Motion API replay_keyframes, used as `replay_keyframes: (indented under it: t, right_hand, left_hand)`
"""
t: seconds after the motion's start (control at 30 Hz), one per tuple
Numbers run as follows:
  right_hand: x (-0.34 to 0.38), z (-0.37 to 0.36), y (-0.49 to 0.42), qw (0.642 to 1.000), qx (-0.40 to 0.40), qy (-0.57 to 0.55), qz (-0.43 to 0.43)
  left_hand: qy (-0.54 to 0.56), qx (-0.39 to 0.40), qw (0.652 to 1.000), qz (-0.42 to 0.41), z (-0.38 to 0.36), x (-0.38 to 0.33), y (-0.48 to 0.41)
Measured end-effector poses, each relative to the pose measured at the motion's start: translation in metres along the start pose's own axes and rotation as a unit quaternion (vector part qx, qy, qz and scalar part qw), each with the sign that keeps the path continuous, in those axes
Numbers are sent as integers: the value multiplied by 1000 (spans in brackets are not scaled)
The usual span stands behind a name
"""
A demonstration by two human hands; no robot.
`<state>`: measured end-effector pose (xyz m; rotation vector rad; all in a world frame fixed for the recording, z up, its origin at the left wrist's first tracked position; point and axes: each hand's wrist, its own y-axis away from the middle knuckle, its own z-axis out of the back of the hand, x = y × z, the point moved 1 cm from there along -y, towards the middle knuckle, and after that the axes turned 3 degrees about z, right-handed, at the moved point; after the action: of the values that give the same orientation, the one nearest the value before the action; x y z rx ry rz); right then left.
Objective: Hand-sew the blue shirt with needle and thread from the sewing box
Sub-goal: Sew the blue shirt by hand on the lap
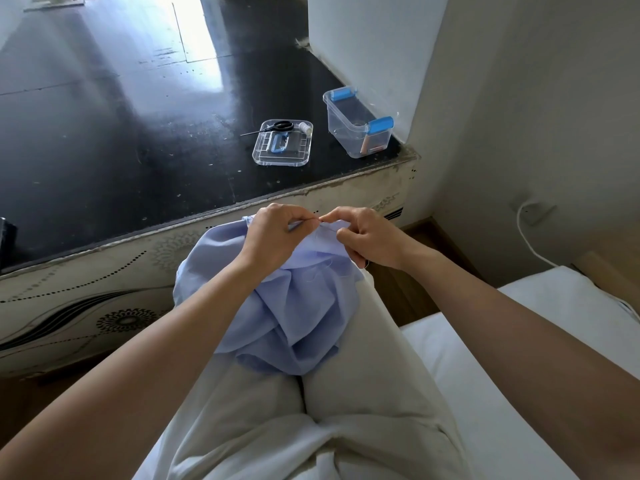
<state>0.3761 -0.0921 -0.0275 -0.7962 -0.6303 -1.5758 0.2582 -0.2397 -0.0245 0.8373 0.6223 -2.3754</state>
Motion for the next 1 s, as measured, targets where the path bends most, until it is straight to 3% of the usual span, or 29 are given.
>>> replay_keyframes:
  t: [0.3, 0.6, 1.0]
  right_hand:
    - [5, -4, 2, 999, -30, 5, -13]
    - [1, 1, 4, 995, -32, -87, -22]
    - [4, 5, 7, 980, 6, -194, -33]
  left_hand:
    - [-9, -22, 999, 30, 0, -1, 0]
    - [81, 54, 993, 67, 3, 4, -3]
    - [224, 131, 952, 161, 9, -5, 1]
